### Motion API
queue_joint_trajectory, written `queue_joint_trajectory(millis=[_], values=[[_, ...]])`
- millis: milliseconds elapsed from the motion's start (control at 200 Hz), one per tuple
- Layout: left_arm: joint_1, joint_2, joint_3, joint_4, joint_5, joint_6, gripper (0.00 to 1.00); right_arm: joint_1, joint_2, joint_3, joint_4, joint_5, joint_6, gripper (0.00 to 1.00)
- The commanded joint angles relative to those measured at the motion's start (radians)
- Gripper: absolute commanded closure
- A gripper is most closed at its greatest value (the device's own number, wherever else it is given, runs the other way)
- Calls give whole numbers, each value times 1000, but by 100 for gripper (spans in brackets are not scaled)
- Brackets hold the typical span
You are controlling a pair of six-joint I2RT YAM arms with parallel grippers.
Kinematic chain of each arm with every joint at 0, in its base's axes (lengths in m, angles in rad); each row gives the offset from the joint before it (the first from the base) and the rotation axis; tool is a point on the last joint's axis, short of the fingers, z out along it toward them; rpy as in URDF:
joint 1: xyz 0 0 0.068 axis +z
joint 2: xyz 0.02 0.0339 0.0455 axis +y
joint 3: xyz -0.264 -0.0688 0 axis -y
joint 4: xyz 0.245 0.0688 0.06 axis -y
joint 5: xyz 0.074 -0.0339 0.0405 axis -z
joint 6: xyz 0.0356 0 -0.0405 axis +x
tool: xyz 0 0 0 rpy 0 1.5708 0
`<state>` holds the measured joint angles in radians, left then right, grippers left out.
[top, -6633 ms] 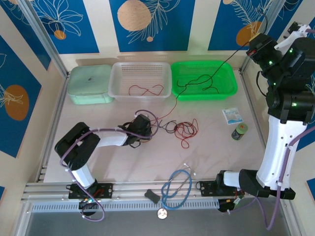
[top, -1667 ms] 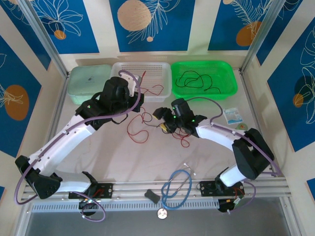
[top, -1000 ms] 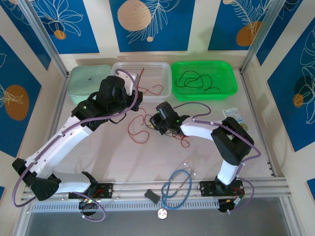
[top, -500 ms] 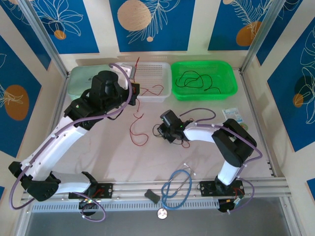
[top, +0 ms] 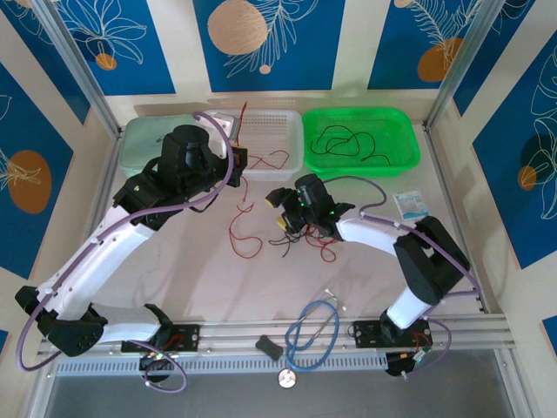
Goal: Untangle the cables
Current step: Untie the cable from multiple cables, then place the cable into the container.
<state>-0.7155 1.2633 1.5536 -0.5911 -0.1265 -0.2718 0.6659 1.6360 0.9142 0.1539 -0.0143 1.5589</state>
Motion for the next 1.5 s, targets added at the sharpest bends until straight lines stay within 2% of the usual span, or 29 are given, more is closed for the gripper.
queue_joint_trajectory(millis=[0, 215, 295, 340, 465, 520, 605, 870, 1130, 1496], values=[[7, -23, 25, 22, 24, -5, 100, 13, 91, 67, 119, -118, 110, 29], [5, -37, 21, 24, 27, -6, 100, 51, 211, 170, 170, -121, 151, 29], [5, -41, 19, 23, 27, -5, 100, 57, 227, 184, 165, -116, 150, 33], [5, -42, 19, 22, 25, -3, 100, 60, 230, 184, 161, -110, 149, 41], [6, -46, 20, 22, 14, 3, 100, 61, 216, 159, 136, -89, 143, 78], [7, -48, 23, 23, 4, 10, 100, 61, 202, 143, 112, -75, 133, 89], [8, -44, 43, 17, -18, 29, 100, 57, 176, 117, 59, -47, 105, 99], [11, 24, 184, -7, -148, 146, 100, 32, 111, 16, -35, 25, 35, 100], [32, 124, 303, -1, -225, 240, 100, 29, 78, -46, -92, 82, -11, 100], [118, 268, 314, 113, -210, 273, 100, 33, 40, -71, -106, 104, -48, 100]])
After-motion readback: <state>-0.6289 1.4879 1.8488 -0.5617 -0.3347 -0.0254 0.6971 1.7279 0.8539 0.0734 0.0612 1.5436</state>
